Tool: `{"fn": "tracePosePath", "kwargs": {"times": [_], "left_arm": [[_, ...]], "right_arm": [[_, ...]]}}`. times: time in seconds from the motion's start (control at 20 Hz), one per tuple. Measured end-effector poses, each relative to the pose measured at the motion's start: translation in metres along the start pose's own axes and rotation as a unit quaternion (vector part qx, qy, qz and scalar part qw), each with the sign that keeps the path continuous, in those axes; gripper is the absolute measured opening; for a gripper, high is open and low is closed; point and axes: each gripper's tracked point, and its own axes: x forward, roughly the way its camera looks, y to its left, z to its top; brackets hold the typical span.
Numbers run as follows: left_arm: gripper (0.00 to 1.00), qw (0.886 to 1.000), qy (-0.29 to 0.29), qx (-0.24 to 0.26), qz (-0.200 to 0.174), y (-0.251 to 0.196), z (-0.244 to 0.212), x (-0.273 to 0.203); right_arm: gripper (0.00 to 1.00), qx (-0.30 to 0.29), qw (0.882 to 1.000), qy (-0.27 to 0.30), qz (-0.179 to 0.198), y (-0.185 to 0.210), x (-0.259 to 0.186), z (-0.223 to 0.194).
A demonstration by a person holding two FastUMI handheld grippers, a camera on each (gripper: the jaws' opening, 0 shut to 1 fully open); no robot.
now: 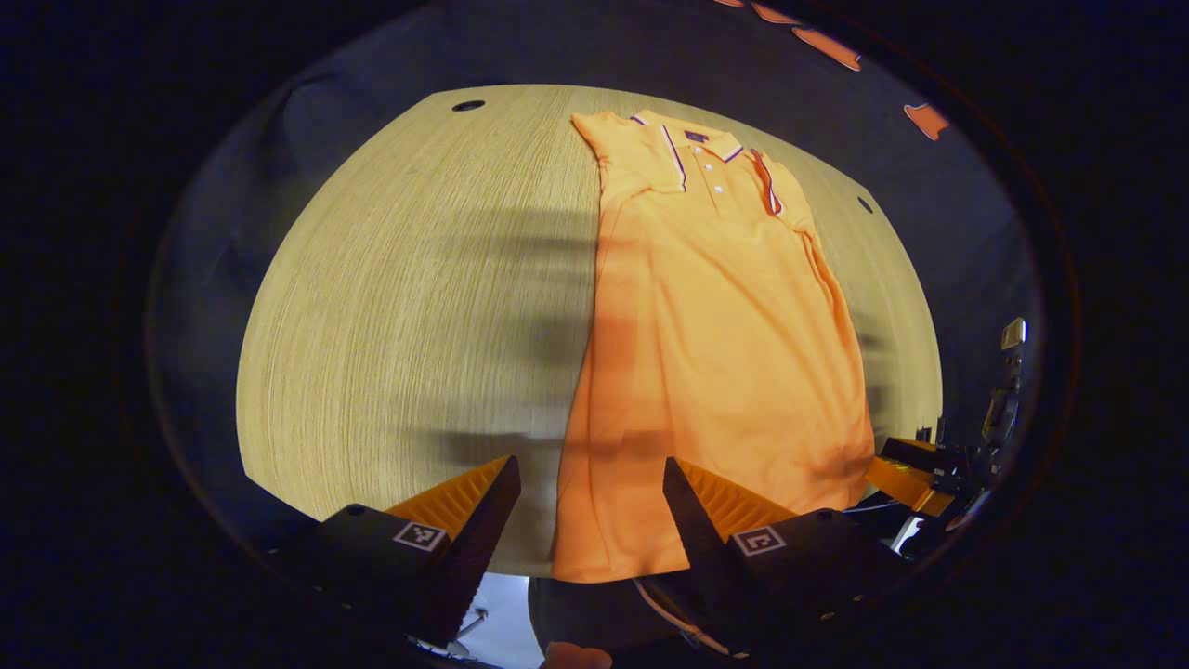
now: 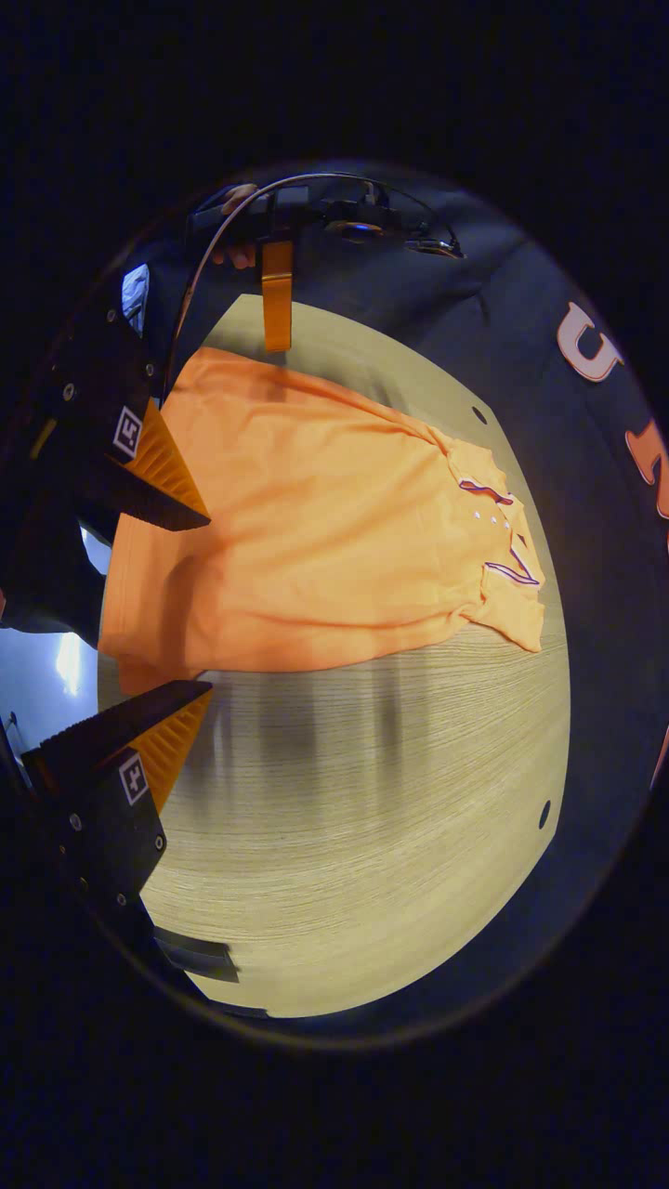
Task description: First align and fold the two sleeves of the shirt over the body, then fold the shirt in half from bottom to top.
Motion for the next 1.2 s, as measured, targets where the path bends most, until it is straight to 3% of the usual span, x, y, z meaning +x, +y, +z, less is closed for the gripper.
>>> {"fn": "tracePosePath", "kwargs": {"times": [0.4, 0.45, 0.5, 0.6, 0.65, 0.7, 0.8, 0.95, 1.05, 1.1, 1.15, 1.2], "left_arm": [[0.96, 0.997, 0.044, 0.041, 0.041, 0.008, -0.067, 0.015], [0.92, 0.997, 0.045, 0.037, 0.04, 0.008, -0.071, 0.015], [0.96, 0.998, 0.051, 0.031, 0.037, 0.008, -0.077, 0.016], [0.96, 0.998, 0.047, 0.036, 0.039, 0.007, -0.077, 0.017], [0.92, 0.997, 0.046, 0.042, 0.044, 0.007, -0.078, 0.016], [0.95, 0.996, 0.046, 0.051, 0.054, 0.008, -0.079, 0.017], [0.94, 0.995, 0.042, 0.072, 0.056, 0.002, -0.081, 0.018], [0.96, 0.995, 0.043, 0.073, 0.056, 0.001, -0.079, 0.017], [0.96, 0.995, 0.044, 0.073, 0.057, 0.001, -0.08, 0.017], [0.96, 0.995, 0.043, 0.061, 0.059, 0.0, -0.08, 0.017], [0.96, 0.997, 0.035, 0.044, 0.062, -0.003, -0.078, 0.017], [0.69, 0.997, 0.031, 0.04, 0.06, -0.008, -0.078, 0.02]], "right_arm": [[0.98, -0.022, 0.999, 0.031, -0.023, -0.006, 0.009, -0.034], [0.98, -0.025, 0.999, 0.023, -0.03, -0.008, 0.011, -0.032], [0.97, -0.026, 0.999, 0.026, -0.031, -0.01, 0.011, -0.033], [0.97, -0.045, 0.998, 0.006, -0.05, -0.017, 0.009, -0.026], [0.96, -0.056, 0.996, 0.0, -0.063, -0.022, 0.013, -0.023], [0.95, -0.063, 0.996, 0.006, -0.068, -0.024, 0.013, -0.026], [0.93, -0.06, 0.995, 0.003, -0.073, -0.025, 0.016, -0.027], [0.89, -0.094, 0.99, -0.007, -0.109, -0.032, 0.018, -0.026], [0.79, -0.083, 0.99, 0.003, -0.112, -0.027, 0.02, -0.029], [0.69, -0.072, 0.99, 0.004, -0.12, -0.028, 0.018, -0.03], [0.51, -0.052, 0.991, -0.003, -0.121, -0.027, 0.016, -0.028], [0.27, -0.038, 0.994, -0.003, -0.099, -0.018, 0.018, -0.029]]}}
